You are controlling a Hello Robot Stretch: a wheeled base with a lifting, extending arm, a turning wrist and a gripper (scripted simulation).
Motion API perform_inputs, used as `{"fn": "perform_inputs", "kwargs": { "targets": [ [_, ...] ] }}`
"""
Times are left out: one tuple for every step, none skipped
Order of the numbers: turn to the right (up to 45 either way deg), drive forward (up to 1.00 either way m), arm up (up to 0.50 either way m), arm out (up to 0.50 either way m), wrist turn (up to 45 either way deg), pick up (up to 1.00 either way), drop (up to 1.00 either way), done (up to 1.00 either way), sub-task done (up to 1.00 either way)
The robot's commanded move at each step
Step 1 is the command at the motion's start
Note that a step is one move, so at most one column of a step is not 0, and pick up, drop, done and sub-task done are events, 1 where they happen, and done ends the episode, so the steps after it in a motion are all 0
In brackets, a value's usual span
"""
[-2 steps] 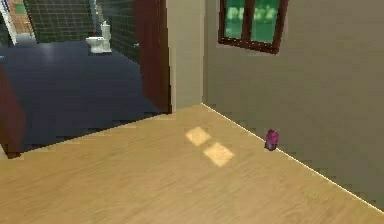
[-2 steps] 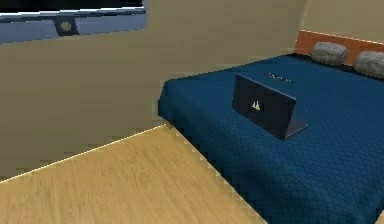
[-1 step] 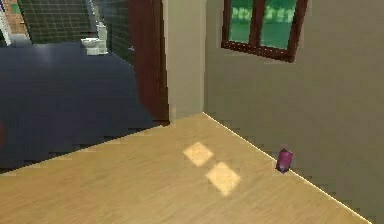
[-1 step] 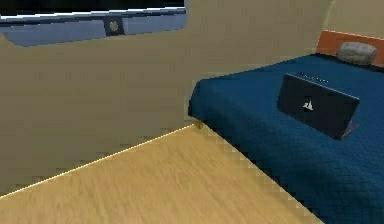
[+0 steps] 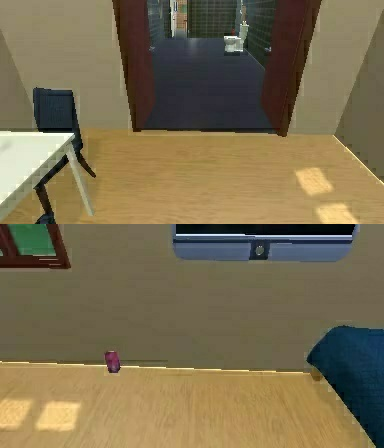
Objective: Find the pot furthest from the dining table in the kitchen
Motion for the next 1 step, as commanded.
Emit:
{"fn": "perform_inputs", "kwargs": {
  "targets": [
    [0.0, 1.00, 0.00, 0.00, 0.0, 0.00, 0.00, 0.00, 0.00]
  ]
}}
